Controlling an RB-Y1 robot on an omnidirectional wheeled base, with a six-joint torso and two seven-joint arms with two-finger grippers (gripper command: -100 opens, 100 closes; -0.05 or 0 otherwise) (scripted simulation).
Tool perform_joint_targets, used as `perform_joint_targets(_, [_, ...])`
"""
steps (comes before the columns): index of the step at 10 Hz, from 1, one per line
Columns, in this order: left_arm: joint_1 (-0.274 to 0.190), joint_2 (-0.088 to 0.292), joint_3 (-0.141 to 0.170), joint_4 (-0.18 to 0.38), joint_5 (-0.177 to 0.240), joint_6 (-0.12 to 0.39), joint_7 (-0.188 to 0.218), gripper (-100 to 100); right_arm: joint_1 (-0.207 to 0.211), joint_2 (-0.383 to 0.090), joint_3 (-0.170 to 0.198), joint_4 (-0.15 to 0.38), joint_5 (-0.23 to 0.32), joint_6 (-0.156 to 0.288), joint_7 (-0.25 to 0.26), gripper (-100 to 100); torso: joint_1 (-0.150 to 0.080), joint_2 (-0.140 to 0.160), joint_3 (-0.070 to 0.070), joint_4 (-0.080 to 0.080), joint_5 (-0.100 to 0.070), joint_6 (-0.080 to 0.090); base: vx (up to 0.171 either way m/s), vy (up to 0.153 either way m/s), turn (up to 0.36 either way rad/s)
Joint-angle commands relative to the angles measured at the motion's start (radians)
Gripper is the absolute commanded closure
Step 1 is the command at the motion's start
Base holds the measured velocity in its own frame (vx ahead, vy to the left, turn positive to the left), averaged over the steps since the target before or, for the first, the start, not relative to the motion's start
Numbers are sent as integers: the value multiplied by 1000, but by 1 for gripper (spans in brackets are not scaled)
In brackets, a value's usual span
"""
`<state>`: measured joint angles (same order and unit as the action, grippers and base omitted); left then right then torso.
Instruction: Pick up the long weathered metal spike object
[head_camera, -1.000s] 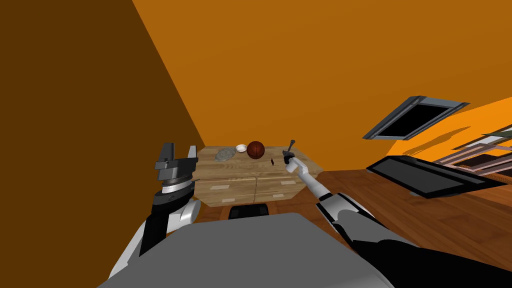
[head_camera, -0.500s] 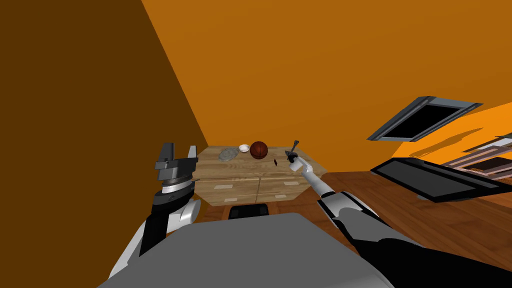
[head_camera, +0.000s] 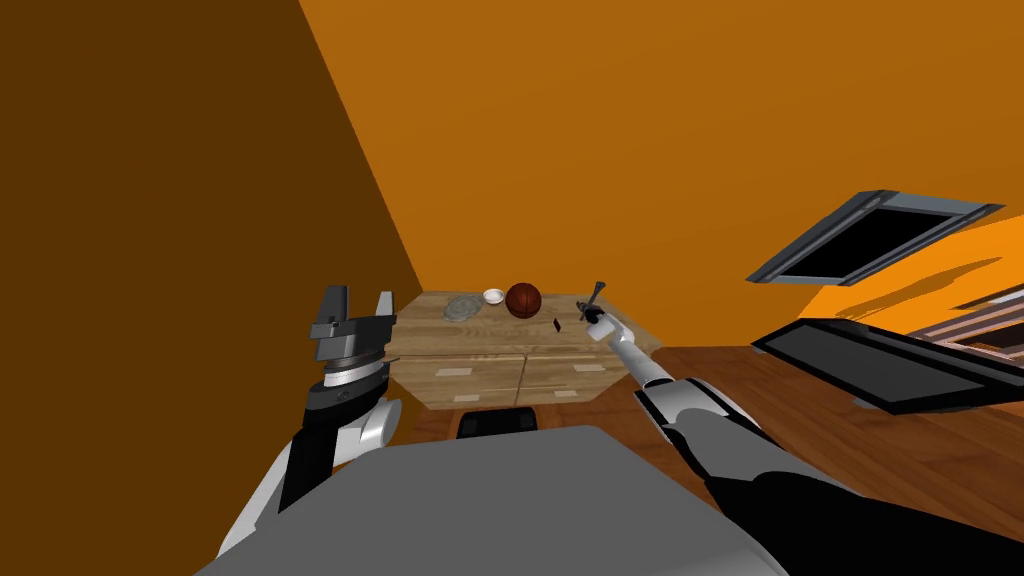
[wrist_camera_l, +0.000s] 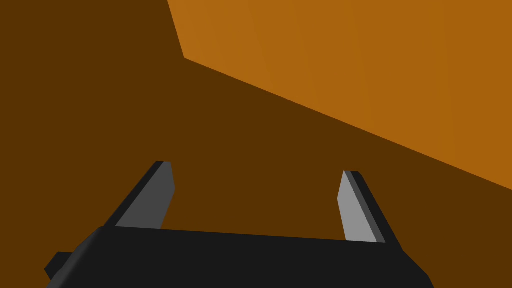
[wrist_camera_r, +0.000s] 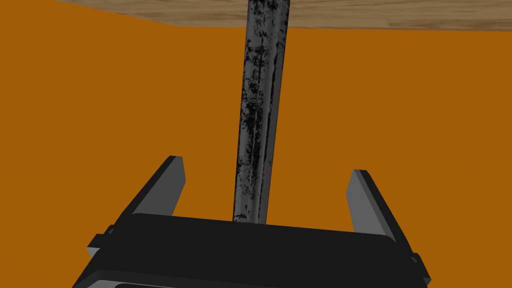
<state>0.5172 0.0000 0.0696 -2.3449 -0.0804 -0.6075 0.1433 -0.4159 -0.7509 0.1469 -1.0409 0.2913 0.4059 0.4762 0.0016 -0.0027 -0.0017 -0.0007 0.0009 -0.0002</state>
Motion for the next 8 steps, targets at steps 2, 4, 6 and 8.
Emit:
perform_joint_targets(2, [0,0,0,0,0,0,0,0,0,-6,-21,70,-37,-67,55,-100,0,0,0,0,0,0,-2,57,18])
perform_joint_targets(4, [0,0,0,0,0,0,0,0,-19,-21,-64,165,-99,-140,123,-100,0,-1,-1,0,0,0,11,80,58])
perform_joint_targets(6, [0,0,0,0,0,0,0,0,-39,-37,-106,217,-139,-195,169,-100,-2,-1,0,0,0,0,2,56,32])
perform_joint_targets(8, [0,0,0,0,0,0,0,0,-39,-37,-106,253,-165,-237,204,-100,0,0,0,0,0,0,1,54,17])
